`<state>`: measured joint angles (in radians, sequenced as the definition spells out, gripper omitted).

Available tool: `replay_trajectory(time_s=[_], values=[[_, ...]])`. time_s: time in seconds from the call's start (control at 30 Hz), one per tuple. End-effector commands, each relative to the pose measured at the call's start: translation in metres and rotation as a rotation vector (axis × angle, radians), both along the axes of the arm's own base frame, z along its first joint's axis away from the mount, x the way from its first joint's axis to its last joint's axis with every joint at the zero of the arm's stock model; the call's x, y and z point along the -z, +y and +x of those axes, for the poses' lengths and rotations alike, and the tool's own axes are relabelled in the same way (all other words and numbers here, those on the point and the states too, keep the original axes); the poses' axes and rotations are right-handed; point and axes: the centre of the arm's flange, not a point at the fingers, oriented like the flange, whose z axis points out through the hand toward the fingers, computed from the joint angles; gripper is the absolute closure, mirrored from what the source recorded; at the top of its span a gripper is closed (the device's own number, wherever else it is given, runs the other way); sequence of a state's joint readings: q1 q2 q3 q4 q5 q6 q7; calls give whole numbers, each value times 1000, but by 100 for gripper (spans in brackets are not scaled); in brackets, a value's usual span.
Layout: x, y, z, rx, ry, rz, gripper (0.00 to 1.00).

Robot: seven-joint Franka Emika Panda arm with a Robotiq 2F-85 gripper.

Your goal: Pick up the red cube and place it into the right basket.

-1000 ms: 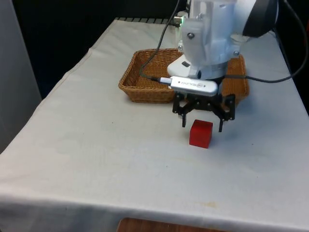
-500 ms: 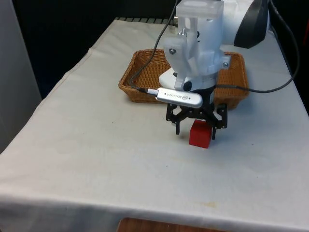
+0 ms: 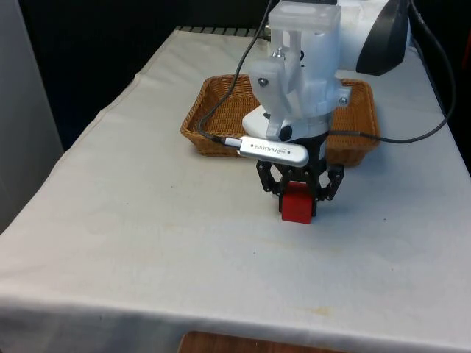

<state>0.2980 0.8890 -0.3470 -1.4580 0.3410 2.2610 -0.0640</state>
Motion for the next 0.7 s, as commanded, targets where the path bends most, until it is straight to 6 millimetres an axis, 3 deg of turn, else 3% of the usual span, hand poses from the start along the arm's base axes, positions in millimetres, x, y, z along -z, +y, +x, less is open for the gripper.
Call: replay_trajectory(time_s=[0.0,0.1,0.23,0.27,0.33,0.53,0.57,0.67], values=[[0,0,0,0,0,0,100],[2,0,0,3,-2,1,99],[-16,6,2,8,-6,0,99],[-10,5,3,4,-10,3,99],[-26,9,3,15,-8,2,99],[-50,12,3,24,-6,8,99],[-42,13,4,19,-7,12,99],[-61,11,1,24,-3,12,99]])
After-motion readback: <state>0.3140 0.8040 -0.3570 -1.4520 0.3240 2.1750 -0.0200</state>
